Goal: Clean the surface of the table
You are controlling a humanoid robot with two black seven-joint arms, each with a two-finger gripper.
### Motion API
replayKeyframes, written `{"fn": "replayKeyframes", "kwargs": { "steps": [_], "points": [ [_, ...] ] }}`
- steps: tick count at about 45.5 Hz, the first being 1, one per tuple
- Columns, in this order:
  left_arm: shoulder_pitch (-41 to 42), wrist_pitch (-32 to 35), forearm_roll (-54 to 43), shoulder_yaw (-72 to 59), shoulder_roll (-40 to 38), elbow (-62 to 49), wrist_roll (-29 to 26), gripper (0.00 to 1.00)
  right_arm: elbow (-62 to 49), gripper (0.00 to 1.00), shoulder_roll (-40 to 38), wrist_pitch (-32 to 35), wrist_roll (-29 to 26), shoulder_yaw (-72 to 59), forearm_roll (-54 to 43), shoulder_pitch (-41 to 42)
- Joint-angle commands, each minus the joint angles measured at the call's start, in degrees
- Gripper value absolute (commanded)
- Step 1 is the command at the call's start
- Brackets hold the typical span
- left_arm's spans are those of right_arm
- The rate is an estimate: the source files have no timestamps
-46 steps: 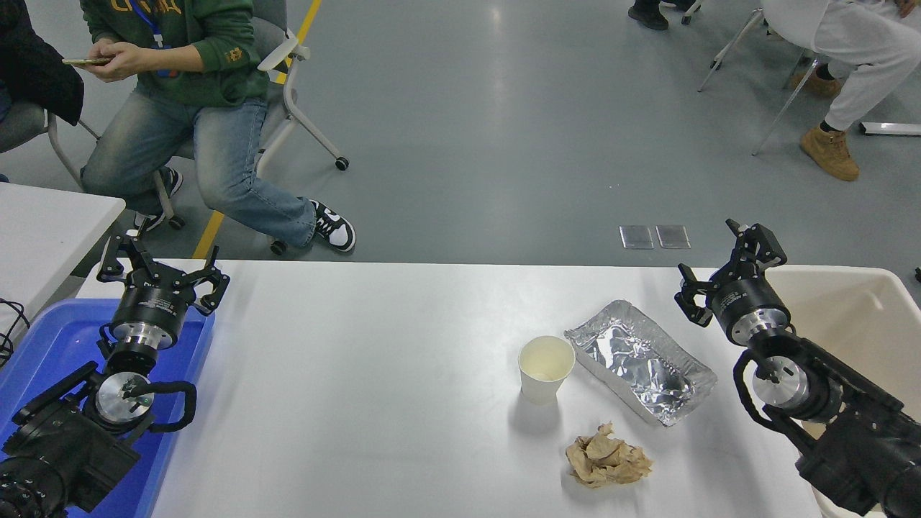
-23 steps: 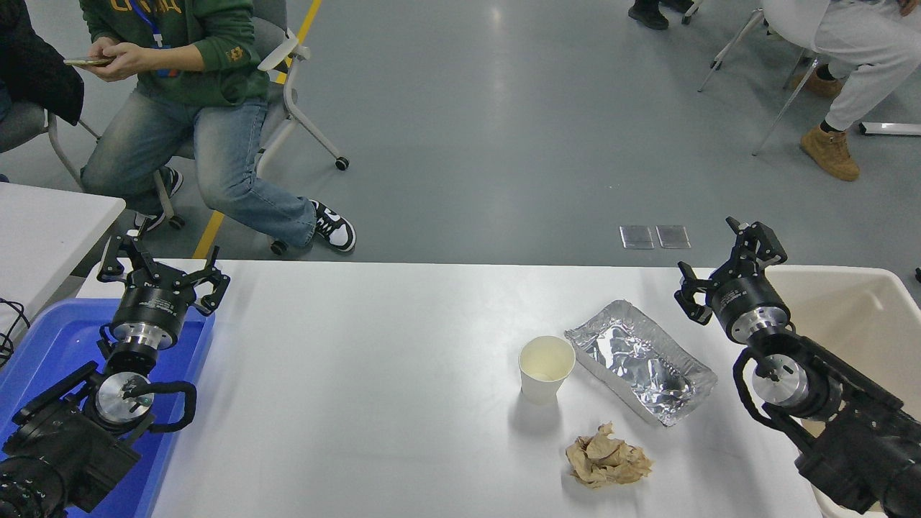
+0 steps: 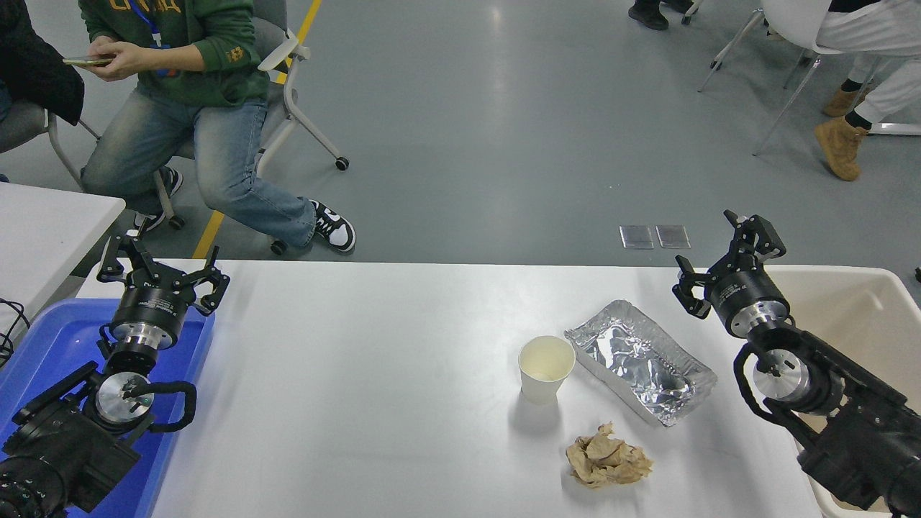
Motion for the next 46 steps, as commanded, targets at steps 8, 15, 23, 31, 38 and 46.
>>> {"fn": "replayKeyframes", "kwargs": {
  "steps": [8, 15, 23, 31, 38, 46],
  "points": [
    [0.0, 0.0, 0.0, 0.0, 0.0, 0.0, 0.1, 1.0, 14.1, 1.0, -7.9, -6.6, -6.9, -0.6, -0.4, -0.8],
    [0.0, 0.0, 0.0, 0.0, 0.0, 0.0, 0.0, 1.0, 21.0, 1.0, -12.6, -4.4, -7.0, -4.4, -5.6, -0.5],
    [0.0, 0.0, 0.1, 0.0, 0.0, 0.0, 0.0, 1.0, 25.0, 1.0, -14.1, -4.2, -8.1, -7.8, -11.8, 0.8],
    [0.0, 0.0, 0.0, 0.0, -0.1, 0.0, 0.0, 1.0, 27.1, 1.0, -15.1, -4.2, -11.6, -14.9, -18.0, 4.4],
    [0.0, 0.0, 0.0, 0.0, 0.0, 0.0, 0.0, 1.0, 28.6, 1.0, -16.2, -4.2, -15.1, -25.1, -20.0, 11.7],
    [0.0, 0.0, 0.0, 0.0, 0.0, 0.0, 0.0, 1.0, 29.8, 1.0, -17.1, -4.1, -15.4, -35.6, -26.3, 19.9]
  ]
}}
